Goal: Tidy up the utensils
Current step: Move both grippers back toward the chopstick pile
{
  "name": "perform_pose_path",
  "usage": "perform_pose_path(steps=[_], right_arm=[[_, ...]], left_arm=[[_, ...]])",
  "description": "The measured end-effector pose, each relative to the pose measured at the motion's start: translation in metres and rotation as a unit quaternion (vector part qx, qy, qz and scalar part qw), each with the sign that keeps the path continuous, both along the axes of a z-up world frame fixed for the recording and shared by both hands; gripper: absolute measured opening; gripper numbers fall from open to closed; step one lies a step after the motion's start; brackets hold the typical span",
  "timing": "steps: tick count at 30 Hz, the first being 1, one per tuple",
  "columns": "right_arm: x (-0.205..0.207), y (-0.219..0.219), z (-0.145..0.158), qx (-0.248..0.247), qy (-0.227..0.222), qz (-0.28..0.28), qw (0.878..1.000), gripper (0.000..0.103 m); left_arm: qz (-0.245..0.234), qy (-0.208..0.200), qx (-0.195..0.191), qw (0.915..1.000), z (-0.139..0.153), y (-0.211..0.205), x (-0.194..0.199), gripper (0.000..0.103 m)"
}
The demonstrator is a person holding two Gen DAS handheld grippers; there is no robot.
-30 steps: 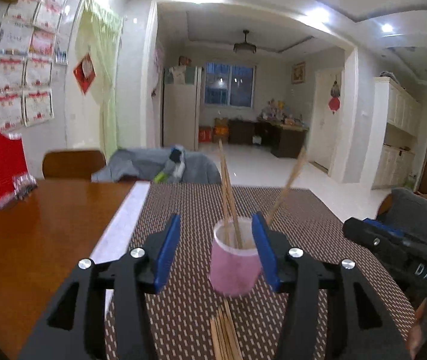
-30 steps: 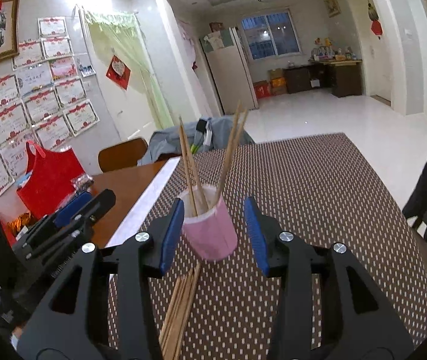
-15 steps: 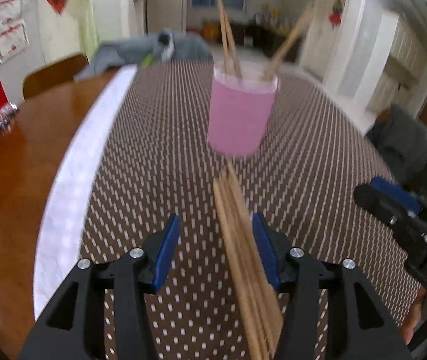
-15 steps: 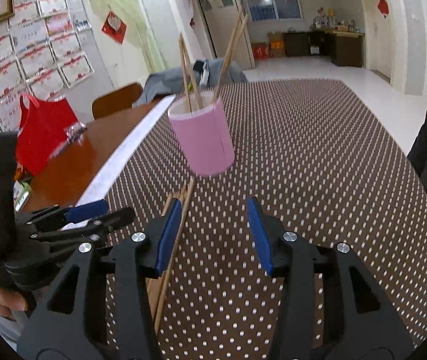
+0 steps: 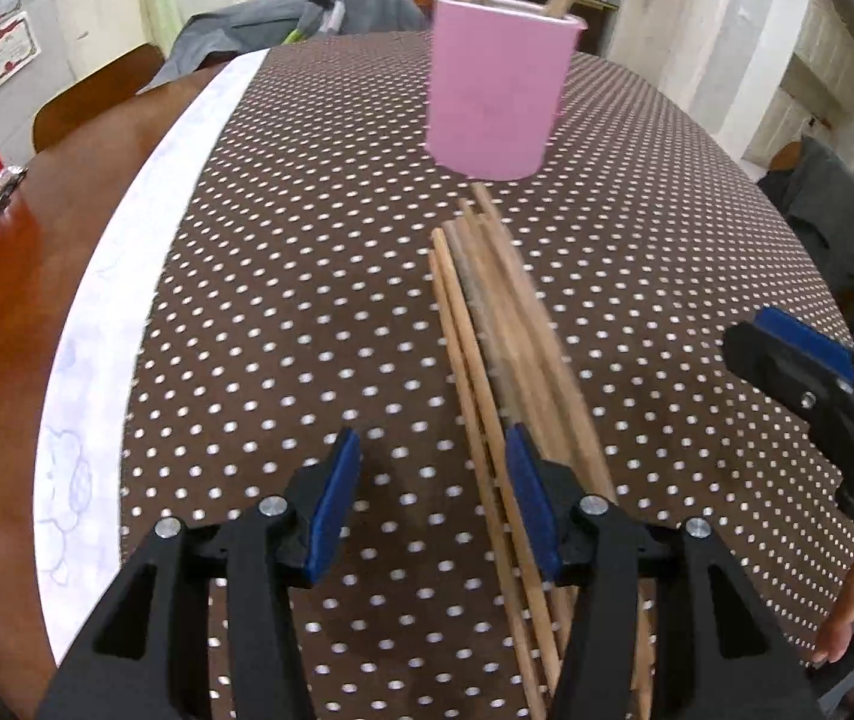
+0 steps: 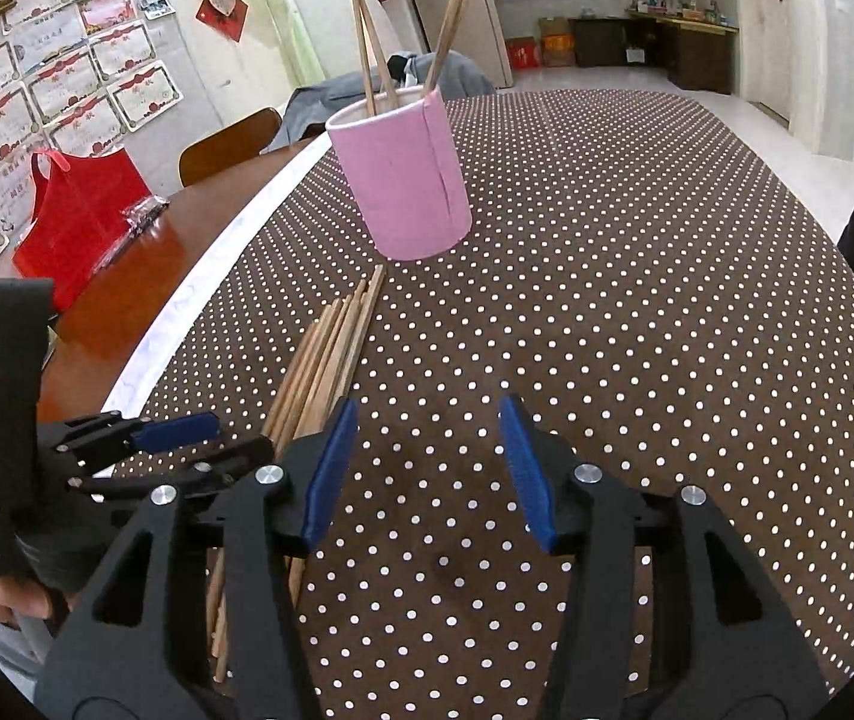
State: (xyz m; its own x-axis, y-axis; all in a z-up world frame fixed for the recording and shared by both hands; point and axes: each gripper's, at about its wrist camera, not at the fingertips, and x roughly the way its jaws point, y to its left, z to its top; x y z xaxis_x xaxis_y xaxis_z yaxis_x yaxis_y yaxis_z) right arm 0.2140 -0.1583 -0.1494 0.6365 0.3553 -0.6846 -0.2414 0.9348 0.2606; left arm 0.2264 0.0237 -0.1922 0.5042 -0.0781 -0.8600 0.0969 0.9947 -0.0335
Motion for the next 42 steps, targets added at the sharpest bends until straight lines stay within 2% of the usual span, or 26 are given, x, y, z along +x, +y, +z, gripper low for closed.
perform_pose_path(steps=[7, 11, 13, 18, 29, 42], right_arm=[[0.007, 0.01, -0.005, -0.01, 0.019, 0.015, 1.0, 0.05], [0.012, 0.021, -0.008, -0.024, 0.03, 0.029, 0.999, 0.05], [0.014, 0.027, -0.009, -0.031, 0.036, 0.036, 0.998, 0.05], [0.017, 0.042, -0.014, -0.067, 0.038, 0.046, 0.996, 0.05], [0.023, 0.073, -0.029, -0.147, 0.031, 0.047, 0.988, 0.05], [0.04, 0.077, -0.026, -0.148, 0.048, 0.048, 0.987, 0.05]], left_arm=[[0.015, 0.002, -0.003, 0.9999, 0.003, 0.013, 0.005, 0.051], [0.007, -0.003, 0.032, 0.9995, 0.001, 0.003, 0.015, 0.053], [0.013, -0.003, 0.029, 0.9995, 0.001, 0.004, 0.019, 0.053], [0.01, -0.017, 0.024, 0.9995, 0.0, 0.007, 0.015, 0.053], [0.028, -0.021, 0.022, 0.9991, 0.001, 0.019, 0.016, 0.053], [0.031, -0.019, 0.018, 0.9992, 0.001, 0.023, 0.02, 0.053]])
